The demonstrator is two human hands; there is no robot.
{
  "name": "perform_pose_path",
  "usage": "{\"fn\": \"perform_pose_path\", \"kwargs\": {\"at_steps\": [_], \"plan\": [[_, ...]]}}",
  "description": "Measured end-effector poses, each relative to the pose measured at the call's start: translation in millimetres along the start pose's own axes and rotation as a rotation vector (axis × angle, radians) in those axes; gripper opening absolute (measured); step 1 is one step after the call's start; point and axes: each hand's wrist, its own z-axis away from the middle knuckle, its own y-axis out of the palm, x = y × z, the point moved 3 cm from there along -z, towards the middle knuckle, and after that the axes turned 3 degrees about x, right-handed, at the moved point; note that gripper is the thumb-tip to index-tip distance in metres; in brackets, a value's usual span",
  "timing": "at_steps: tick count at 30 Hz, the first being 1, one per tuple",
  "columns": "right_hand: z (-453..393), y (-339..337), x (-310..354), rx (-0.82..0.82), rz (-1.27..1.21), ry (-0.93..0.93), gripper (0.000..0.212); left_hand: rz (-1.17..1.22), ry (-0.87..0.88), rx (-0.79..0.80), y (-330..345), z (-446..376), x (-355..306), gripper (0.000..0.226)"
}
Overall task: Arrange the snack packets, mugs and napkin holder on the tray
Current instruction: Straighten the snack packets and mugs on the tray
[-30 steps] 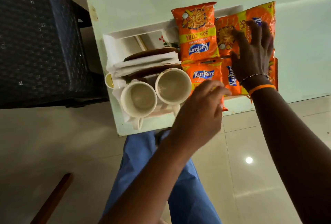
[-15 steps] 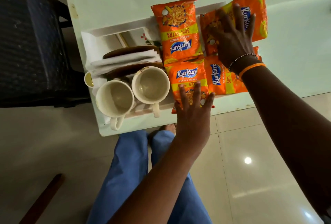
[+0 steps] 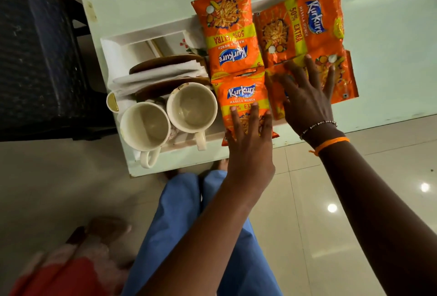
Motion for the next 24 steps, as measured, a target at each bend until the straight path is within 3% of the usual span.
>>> {"fn": "perform_pose_path", "kwargs": {"at_steps": [8, 13, 18, 21, 24], "plan": [[4.7, -0.2, 6.4, 0.049, -0.083, 0.044, 0.044, -0.004, 0.024, -0.021, -0.8, 0.3, -1.1, 0.077], [16.0, 1.1, 13.7, -0.069, -0.133, 0.098, 0.04, 0.039, 0.089, -0.114, -7.7, 12.2, 7.3, 0.071], [45.1, -3.7, 11.5, -0.342, -0.296, 0.332, 0.03, 0.409, 0.13, -0.373, -14.1, 56.3, 31.2, 0.027], [66.3, 4.8, 11.2, -0.437, -0.486, 0.551, 0.024, 0.755, -0.073, -0.353, -0.3, 83.8, 66.7, 0.017], [79.8, 16.5, 13.6, -0.516, -0.762, 0.752, 0.021, 1.25, -0.49, -0.316, 15.0, 100.2, 113.3, 0.025]]}}
